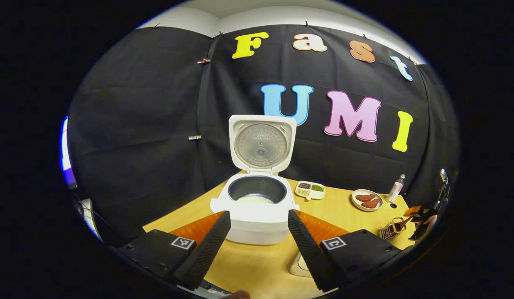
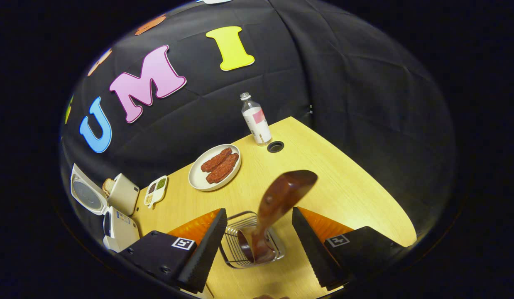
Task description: Close the left gripper, press the button to open the rice cooker; take a wooden spoon from the chopstick holder with the right hand, scoop a spoonful of rice and pour it into the rice cooker, then put the wooden spoon back into the chopstick holder.
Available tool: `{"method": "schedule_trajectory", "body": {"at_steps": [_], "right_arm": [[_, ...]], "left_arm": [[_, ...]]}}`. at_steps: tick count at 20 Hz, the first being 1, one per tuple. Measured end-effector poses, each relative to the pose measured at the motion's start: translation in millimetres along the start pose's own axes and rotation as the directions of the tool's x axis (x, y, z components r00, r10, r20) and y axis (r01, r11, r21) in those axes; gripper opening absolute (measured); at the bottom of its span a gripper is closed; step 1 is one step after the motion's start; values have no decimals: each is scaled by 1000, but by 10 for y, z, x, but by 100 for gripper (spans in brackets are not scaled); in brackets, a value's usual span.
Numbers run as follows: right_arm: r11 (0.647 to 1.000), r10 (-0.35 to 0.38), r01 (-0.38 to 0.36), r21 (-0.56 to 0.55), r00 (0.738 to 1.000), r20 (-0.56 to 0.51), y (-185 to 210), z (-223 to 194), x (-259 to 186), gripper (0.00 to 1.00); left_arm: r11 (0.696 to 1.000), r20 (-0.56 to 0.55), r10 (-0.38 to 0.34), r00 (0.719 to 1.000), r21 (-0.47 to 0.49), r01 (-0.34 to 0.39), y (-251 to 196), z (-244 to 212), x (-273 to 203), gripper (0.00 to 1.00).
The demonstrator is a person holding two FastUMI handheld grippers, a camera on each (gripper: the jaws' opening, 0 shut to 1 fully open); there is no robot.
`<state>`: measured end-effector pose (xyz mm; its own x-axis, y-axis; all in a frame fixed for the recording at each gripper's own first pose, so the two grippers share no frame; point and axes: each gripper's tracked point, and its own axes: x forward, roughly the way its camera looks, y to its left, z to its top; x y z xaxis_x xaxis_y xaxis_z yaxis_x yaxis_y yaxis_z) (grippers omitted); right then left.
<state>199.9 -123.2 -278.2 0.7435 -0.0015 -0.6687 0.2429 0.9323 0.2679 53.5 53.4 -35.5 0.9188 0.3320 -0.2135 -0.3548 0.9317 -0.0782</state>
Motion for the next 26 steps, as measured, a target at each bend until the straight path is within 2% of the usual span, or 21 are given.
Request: {"method": "schedule_trajectory", "body": {"at_steps": [2,5,8,11,14,20,26], "right_arm": [[1000,-14,14,-14,1000,9,-107,-13,-166,99],[994,-56,61,-93,997,49,-413,-17,-430,99],[978,-112,127,-168,989,94,-723,1,-726,99],[975,-147,163,-152,983,108,-922,-74,-990,99],[969,-173,194,-153,975,137,-1062,-85,-1220,99],[967,-178,207,-150,966,188,-1091,-38,-1628,99],[965,-184,226,-134,945,271,-1017,181,-2062,99]], "left_arm": [[1000,-19,-28,999,-2,28,14,209,134,95],[993,23,-90,996,-73,92,-8,800,284,96],[994,112,-106,988,-7,108,18,1409,466,95],[991,152,-129,980,60,121,30,1891,724,95],[987,171,-156,973,74,145,-24,2264,1002,95],[978,169,-205,964,70,195,-50,2758,1674,95],[978,102,-210,972,21,209,-44,2849,2568,95]]}}
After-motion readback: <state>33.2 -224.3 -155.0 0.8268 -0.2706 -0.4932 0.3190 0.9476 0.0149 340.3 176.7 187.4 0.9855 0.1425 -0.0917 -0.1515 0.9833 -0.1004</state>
